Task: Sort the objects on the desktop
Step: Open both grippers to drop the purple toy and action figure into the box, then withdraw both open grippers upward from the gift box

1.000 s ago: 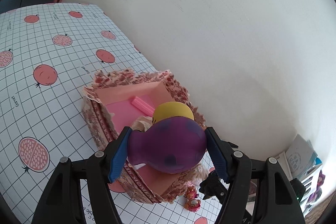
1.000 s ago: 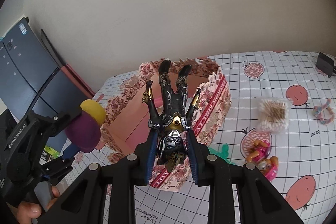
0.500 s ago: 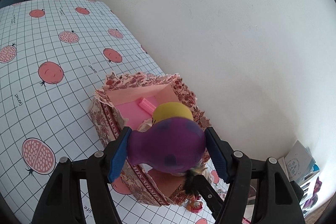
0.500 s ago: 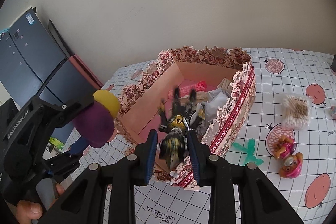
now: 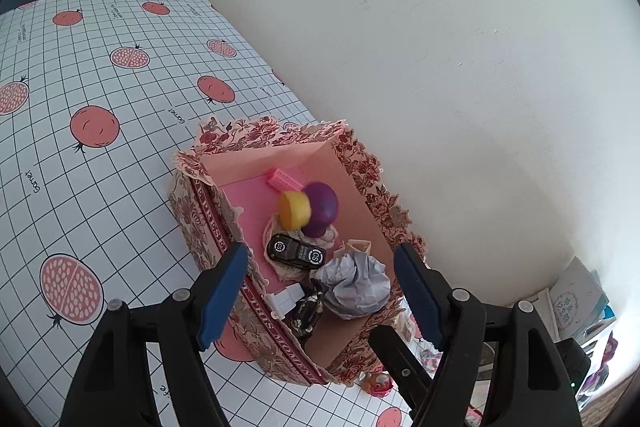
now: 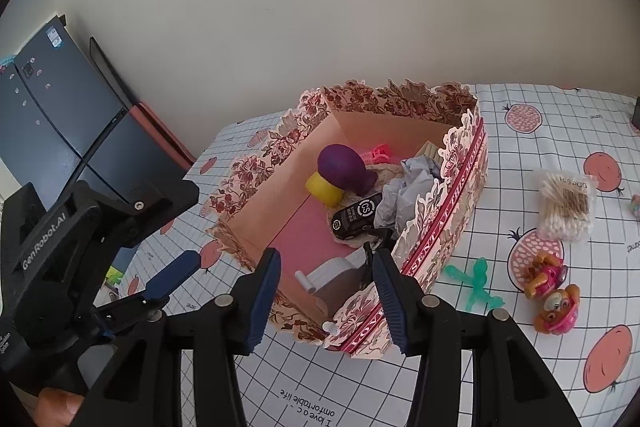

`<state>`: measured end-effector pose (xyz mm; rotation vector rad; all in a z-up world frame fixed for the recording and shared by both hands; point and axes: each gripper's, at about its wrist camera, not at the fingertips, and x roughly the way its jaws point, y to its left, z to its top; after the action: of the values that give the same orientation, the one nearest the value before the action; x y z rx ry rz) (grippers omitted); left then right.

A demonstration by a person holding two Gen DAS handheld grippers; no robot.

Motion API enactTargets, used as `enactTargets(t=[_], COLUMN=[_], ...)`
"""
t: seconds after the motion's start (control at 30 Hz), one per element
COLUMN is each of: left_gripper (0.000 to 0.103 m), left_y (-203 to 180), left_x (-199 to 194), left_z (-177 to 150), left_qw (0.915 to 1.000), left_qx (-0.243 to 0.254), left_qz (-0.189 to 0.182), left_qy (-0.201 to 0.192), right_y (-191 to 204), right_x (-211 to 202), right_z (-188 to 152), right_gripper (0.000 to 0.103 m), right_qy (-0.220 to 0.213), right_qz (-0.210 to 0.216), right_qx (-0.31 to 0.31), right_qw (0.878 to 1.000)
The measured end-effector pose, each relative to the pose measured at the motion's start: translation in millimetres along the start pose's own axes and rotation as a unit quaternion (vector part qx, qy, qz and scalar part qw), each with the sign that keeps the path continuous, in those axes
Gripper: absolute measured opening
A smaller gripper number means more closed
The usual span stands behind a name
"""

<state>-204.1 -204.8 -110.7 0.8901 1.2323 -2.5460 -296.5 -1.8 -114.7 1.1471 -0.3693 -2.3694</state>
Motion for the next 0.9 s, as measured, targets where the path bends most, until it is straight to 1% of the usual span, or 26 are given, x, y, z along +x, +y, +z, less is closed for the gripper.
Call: enactTargets(t=[0.13,0.23,0.4,0.5,0.53,0.6,0.7,0.77,0.9], left_gripper=[0.078,0.081,0.082,0.084,0.087,0.090,0.090,0.092,0.093], left_y=[1.4,3.3,4.0,5.3,5.7,6.2,6.0,6.0,7.4], left_x=[-0.2,-0.1,0.4,1.4,1.4,1.3,1.6,2.1,2.4], left_z=[0.0,0.0,-0.4,0.2,0.2,0.3,0.6,0.4,0.4], left_qw=[1.0000,0.9999,0.9998,0.9997,0.9997,0.9997,0.9996,0.9993,0.9988], left_qx=[-0.001,-0.001,0.000,-0.002,-0.002,-0.003,-0.002,0.000,0.001], left_qz=[0.006,0.011,0.018,0.024,0.025,0.025,0.028,0.036,0.048], left_qy=[0.000,0.000,0.000,0.002,0.003,0.002,0.002,0.002,0.002], right_y=[1.3,0.4,-2.1,-2.9,-3.0,-3.8,-5.2,-6.7,-8.8], right_x=[-4.8,-7.1,-7.4,-7.5,-7.6,-7.4,-6.3,-5.7,-6.1], right_z=[0.8,1.3,1.5,1.8,1.9,2.1,2.8,2.5,2.1], right_gripper=[0.052,0.059,0.060,0.066,0.067,0.071,0.080,0.087,0.094], right_qy=[-0.007,-0.012,-0.011,-0.013,-0.014,-0.015,-0.014,-0.014,-0.016], right_qz=[0.000,-0.004,-0.009,-0.014,-0.015,-0.018,-0.026,-0.032,-0.038], right_qx=[-0.002,-0.001,0.002,0.003,0.003,0.002,0.003,0.005,0.007], right_qw=[1.000,1.000,1.000,1.000,1.000,1.000,1.000,0.999,0.999])
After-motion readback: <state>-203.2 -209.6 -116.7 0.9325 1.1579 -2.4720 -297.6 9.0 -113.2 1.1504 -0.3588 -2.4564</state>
